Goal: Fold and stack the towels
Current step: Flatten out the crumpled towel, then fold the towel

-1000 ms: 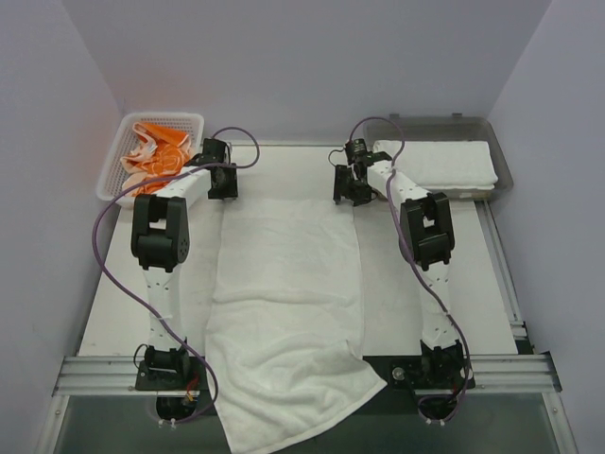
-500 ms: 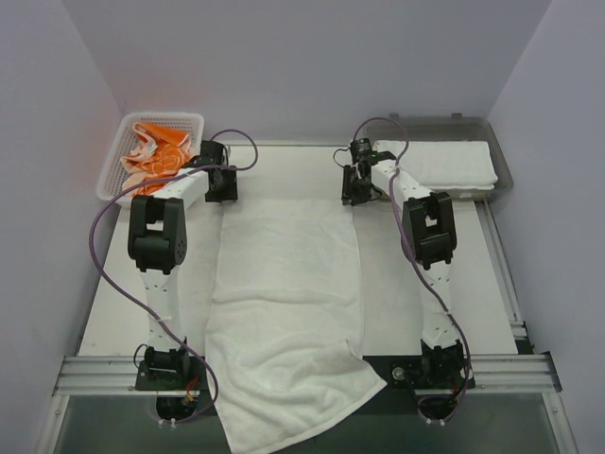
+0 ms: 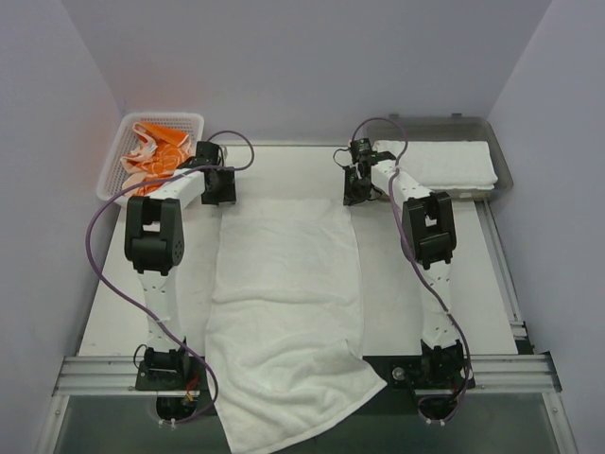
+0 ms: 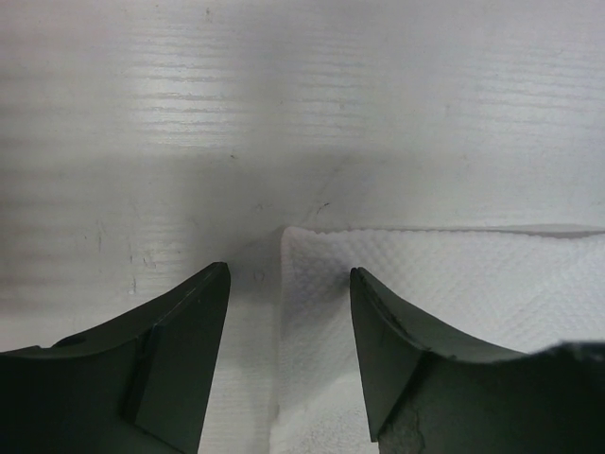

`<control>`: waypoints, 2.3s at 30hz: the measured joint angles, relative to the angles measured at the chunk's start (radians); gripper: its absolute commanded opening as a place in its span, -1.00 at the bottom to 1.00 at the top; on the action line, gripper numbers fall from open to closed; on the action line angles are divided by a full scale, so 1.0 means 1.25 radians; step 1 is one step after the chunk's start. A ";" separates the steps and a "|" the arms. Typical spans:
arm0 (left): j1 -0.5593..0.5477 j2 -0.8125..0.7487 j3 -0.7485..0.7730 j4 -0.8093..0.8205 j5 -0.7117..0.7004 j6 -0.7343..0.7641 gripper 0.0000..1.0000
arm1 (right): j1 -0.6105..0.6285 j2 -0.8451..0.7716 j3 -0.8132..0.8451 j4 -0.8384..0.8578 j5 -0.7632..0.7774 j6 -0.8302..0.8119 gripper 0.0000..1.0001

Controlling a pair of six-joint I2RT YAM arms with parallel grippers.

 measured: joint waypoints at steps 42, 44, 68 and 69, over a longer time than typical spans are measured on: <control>-0.022 -0.046 0.356 0.055 -0.048 0.039 -1.00 | -0.072 -0.166 0.060 0.307 -0.003 -0.125 -1.00; -0.023 -0.033 0.430 0.065 -0.047 0.037 -1.00 | -0.080 -0.164 0.101 0.336 -0.003 -0.138 -1.00; -0.011 -0.129 -0.054 0.344 0.043 0.015 -1.00 | -0.099 -0.301 -0.300 0.502 -0.105 -0.167 -1.00; -0.009 -0.140 -0.074 0.344 0.049 0.015 -1.00 | -0.099 -0.313 -0.320 0.495 -0.111 -0.164 -1.00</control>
